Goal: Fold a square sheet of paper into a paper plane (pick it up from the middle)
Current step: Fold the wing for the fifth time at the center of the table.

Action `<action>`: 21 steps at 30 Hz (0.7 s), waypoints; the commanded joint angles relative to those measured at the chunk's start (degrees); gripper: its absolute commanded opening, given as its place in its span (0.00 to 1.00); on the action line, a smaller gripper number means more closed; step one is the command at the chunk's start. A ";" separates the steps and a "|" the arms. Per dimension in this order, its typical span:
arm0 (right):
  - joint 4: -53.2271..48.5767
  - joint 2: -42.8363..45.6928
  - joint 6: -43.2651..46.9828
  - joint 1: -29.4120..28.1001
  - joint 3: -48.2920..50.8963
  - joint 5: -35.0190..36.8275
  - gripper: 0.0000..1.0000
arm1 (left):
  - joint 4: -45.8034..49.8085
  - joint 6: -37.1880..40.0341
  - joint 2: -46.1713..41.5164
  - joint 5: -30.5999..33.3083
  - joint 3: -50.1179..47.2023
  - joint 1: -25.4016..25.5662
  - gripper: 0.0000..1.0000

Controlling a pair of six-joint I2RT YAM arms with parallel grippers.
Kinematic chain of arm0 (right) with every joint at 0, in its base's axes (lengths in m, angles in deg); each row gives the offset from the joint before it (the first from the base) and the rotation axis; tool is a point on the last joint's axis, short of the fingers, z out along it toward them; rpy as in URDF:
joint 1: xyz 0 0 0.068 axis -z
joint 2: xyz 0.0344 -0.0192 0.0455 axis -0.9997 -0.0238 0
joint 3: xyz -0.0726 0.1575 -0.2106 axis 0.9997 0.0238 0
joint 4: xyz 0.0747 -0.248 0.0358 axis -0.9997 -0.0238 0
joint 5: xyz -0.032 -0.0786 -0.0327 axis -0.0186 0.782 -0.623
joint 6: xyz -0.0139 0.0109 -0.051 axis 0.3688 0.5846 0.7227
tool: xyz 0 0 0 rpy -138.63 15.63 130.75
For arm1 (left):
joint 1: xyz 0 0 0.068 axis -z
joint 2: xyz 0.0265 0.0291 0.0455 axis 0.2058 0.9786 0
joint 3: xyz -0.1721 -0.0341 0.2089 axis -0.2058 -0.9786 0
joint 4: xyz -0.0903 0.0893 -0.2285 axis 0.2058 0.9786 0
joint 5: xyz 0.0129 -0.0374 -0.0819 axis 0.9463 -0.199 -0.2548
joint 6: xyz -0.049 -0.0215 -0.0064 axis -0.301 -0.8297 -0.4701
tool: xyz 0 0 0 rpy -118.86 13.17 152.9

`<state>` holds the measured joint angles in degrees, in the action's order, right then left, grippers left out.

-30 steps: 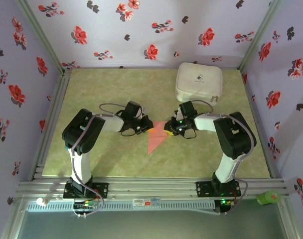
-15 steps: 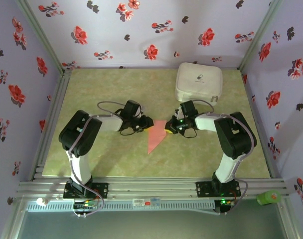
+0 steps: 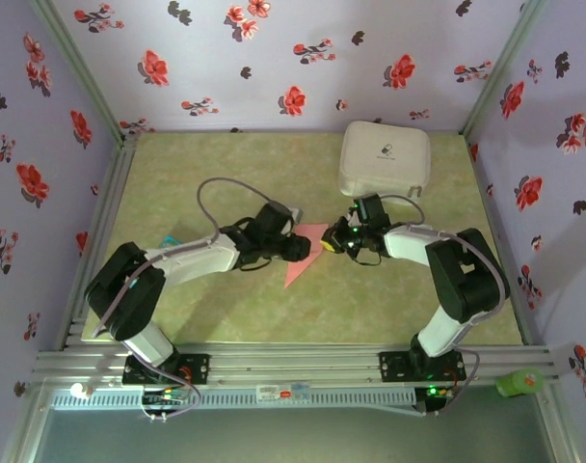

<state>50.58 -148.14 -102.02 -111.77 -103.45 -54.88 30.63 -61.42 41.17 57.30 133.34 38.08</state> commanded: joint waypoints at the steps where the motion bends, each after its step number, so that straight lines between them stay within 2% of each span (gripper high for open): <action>1: -0.85 1.95 -1.68 0.11 -0.66 1.97 0.00 | 3.19 6.55 0.41 8.02 -0.85 2.97 0.50; 8: -1.46 0.69 -0.06 0.11 -1.26 -0.01 0.00 | 4.85 9.96 5.59 14.06 3.05 8.81 0.54; 12: -0.66 0.81 -0.70 0.11 -0.96 0.07 0.00 | 8.08 10.27 8.92 19.81 5.44 10.97 0.55; 14: -0.36 0.86 -0.96 0.12 -0.86 0.16 0.00 | 8.87 10.18 9.85 22.13 6.05 11.69 0.55; 21: 0.15 0.91 -1.34 0.13 -1.04 0.04 0.00 | 9.65 9.74 11.85 24.29 6.87 12.34 0.53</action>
<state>50.40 -147.53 -102.13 -111.77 -103.51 -54.44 38.37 -52.31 51.66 77.63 138.63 50.01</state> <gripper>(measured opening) 0.047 0.535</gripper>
